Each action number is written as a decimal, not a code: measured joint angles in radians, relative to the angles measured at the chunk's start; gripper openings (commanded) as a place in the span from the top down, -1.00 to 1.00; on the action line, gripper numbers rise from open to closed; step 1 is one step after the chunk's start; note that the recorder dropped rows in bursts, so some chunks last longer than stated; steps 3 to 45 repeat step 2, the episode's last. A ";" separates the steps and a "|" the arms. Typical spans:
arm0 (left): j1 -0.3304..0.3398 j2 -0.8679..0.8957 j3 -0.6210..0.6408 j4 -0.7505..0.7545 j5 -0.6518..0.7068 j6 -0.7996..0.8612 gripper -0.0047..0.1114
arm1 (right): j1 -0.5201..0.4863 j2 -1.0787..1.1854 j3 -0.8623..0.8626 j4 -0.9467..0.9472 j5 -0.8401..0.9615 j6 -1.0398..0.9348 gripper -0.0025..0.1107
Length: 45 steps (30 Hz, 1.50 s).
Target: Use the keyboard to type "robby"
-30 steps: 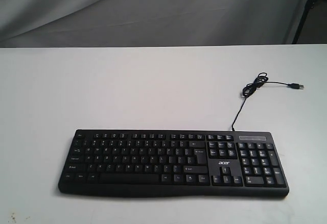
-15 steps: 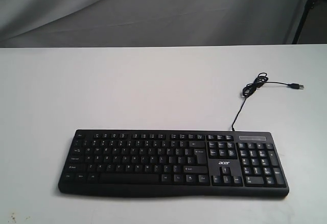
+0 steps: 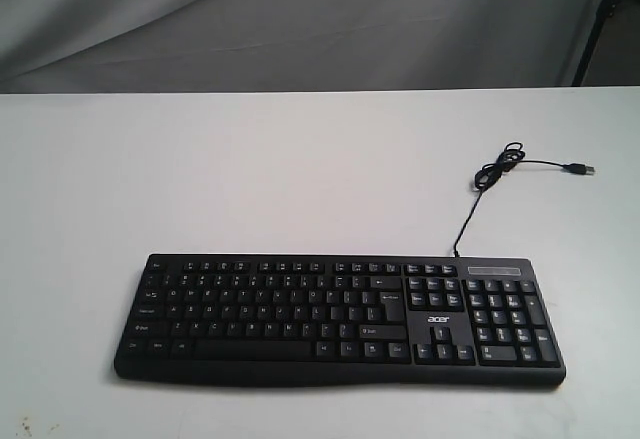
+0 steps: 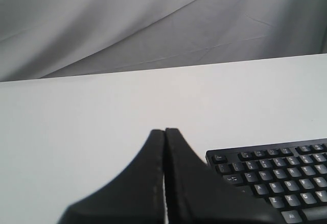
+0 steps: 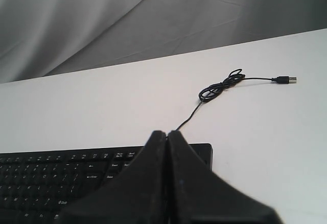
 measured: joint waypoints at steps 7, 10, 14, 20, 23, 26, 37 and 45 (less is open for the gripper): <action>0.000 0.000 0.000 0.000 0.000 0.000 0.92 | 0.000 0.000 0.000 0.000 0.000 -0.002 0.96; 0.000 0.000 0.000 0.000 0.000 0.000 0.92 | 0.000 0.000 0.000 0.000 0.000 -0.002 0.96; 0.000 0.000 0.000 0.000 0.000 0.000 0.92 | 0.000 0.000 0.000 0.000 0.000 -0.002 0.96; 0.000 0.000 0.000 0.000 0.000 0.000 0.92 | 0.000 0.000 0.000 0.000 0.000 -0.002 0.96; 0.000 0.000 0.000 0.000 0.000 0.000 0.92 | 0.000 0.000 0.000 0.000 0.000 -0.002 0.96; 0.000 0.000 0.000 0.000 0.000 0.000 0.92 | 0.000 0.000 0.000 0.000 0.000 -0.002 0.96; 0.000 0.000 0.000 0.000 0.000 0.000 0.92 | 0.000 0.000 0.000 0.000 0.000 -0.002 0.96; 0.000 0.000 0.000 0.000 0.000 0.000 0.92 | 0.000 0.000 0.000 0.000 0.000 -0.002 0.96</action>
